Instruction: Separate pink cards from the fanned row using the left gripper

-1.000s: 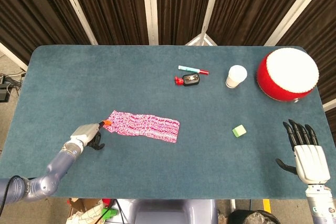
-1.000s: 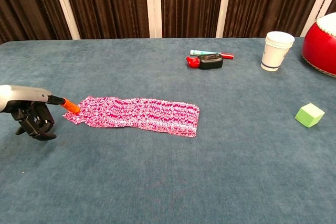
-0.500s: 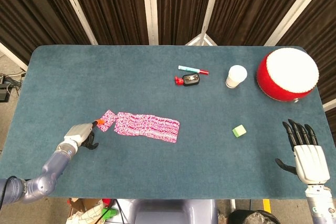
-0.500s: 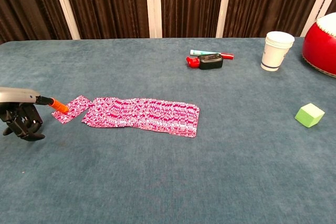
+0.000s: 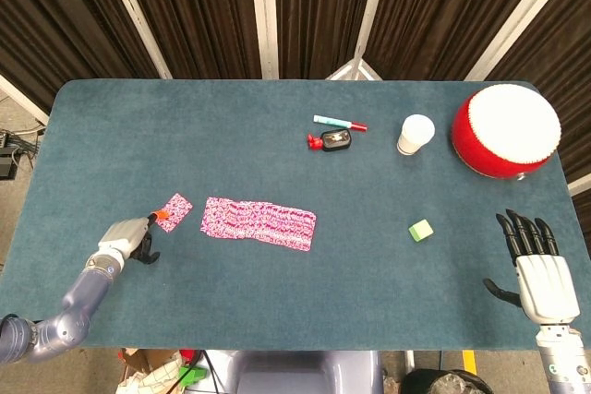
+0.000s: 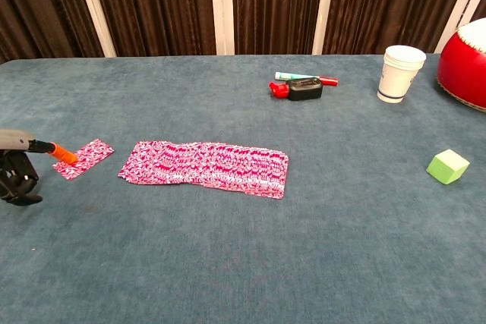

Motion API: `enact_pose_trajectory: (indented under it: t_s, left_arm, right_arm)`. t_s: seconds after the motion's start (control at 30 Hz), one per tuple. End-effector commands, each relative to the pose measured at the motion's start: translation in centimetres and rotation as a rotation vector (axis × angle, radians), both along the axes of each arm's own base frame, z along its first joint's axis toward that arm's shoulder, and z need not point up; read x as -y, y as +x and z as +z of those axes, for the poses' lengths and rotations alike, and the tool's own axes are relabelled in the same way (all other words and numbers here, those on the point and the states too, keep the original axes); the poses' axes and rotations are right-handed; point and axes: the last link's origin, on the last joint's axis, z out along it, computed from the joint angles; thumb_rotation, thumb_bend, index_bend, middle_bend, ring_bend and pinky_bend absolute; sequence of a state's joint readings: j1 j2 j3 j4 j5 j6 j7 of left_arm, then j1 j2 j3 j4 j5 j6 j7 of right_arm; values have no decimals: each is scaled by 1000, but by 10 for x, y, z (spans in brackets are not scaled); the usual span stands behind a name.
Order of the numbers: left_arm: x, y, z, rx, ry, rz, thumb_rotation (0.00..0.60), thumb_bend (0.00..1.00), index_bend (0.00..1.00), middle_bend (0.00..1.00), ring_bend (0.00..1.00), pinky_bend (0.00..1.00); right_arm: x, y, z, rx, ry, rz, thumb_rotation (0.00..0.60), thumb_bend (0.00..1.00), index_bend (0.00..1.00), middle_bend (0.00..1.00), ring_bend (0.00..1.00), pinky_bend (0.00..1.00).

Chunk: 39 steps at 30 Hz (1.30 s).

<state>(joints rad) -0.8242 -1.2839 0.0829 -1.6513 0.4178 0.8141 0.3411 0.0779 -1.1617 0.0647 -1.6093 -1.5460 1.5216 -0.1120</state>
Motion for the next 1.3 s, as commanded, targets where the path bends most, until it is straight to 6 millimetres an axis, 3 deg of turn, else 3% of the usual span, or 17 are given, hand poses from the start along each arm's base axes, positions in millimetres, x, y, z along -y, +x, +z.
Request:
enact_pose_trajectory:
  t_s: [0.03, 0.5, 0.8, 0.97, 1.13, 1.3]
  left_arm:
    - [-1, -3, 2, -3, 5, 10, 600, 492, 133, 717, 590, 683]
    - [0, -9, 11, -22, 9, 26, 600, 491, 132, 715, 590, 683]
    - [0, 6, 14, 14, 2, -10, 600, 491, 132, 714, 590, 683]
    - [5, 12, 26, 27, -1, -6, 600, 491, 132, 714, 590, 684]
    - [8, 16, 50, 9, 23, 3, 600, 491, 133, 715, 590, 684]
    - [5, 31, 49, 93, 63, -26, 600, 491, 132, 724, 590, 684]
  right_arm:
    - [0, 0, 0, -2, 0, 1, 600, 128, 30, 71, 96, 71]
    - [0, 1, 0, 0, -1, 1, 600, 129, 31, 71, 96, 71]
    - [1, 1, -1, -3, 1, 0, 600, 128, 30, 71, 96, 71]
    - [1, 1, -1, 5, -1, -2, 600, 128, 31, 71, 96, 71]
    - [1, 1, -1, 8, -1, 1, 600, 128, 30, 71, 96, 72]
    - [1, 2, -2, 5, 2, 2, 600, 128, 31, 71, 96, 72]
